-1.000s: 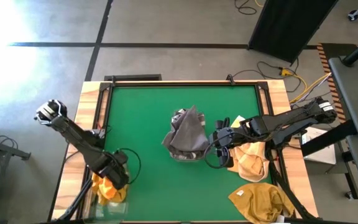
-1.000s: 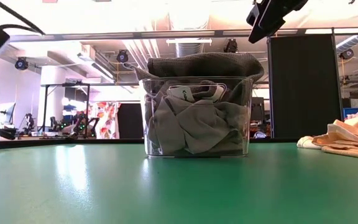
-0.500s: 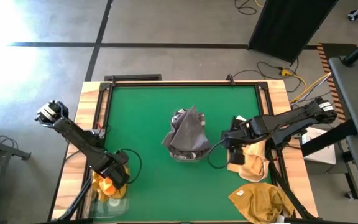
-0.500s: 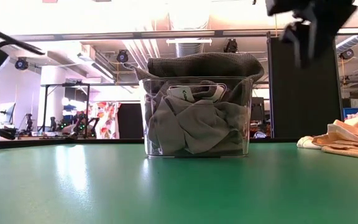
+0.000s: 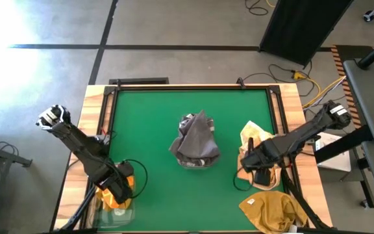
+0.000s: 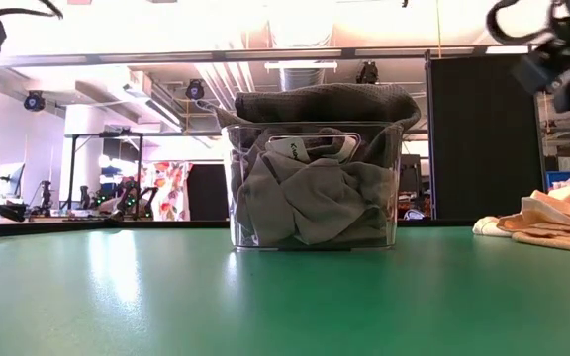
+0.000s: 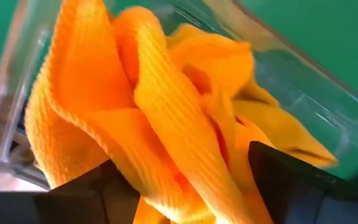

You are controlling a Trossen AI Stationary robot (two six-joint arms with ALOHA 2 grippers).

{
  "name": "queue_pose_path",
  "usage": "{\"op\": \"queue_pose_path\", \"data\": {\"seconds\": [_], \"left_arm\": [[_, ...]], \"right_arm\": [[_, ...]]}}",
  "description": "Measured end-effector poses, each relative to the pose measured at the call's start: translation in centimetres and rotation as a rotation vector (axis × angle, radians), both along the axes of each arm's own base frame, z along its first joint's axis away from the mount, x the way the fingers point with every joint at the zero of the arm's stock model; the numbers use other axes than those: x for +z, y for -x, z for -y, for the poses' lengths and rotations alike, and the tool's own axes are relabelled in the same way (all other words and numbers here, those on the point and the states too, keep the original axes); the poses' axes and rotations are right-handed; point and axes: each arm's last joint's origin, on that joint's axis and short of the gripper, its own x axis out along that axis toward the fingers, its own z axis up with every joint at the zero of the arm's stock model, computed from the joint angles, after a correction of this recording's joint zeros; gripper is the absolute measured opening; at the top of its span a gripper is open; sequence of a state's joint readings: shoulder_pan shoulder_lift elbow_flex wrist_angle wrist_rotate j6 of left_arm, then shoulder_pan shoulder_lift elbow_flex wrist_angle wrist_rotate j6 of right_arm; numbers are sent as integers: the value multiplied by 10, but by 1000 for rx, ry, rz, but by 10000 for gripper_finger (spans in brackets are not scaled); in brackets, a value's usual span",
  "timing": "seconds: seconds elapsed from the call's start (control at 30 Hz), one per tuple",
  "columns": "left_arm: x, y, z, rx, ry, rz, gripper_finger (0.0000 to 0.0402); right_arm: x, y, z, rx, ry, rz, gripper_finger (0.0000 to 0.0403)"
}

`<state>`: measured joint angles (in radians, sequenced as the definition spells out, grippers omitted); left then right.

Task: Sort towels by color in basket
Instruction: Put the top yellow towel into the bottom transparent bin, then put the yellow checkered towel into the bottom transparent bin

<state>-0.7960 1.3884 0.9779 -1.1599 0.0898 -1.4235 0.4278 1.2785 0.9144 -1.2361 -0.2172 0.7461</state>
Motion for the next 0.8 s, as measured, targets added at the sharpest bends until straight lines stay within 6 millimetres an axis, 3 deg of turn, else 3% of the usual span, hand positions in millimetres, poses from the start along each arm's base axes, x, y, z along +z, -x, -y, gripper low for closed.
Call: {"op": "queue_pose_path", "data": {"seconds": [0.17,0.5,0.63,0.8], "left_arm": [[13,-3,5,1,34,26,276],[47,-3,9,-11,26,42,276],[70,-4,10,-47,-73,202,276],[84,-11,15,-128,-165,436,276]], "right_arm": [[-19,5,-2,-6,51,35,215],[-50,10,3,-81,45,66,306],[-64,13,4,-208,50,75,318],[-76,19,8,-296,97,64,300]]}}
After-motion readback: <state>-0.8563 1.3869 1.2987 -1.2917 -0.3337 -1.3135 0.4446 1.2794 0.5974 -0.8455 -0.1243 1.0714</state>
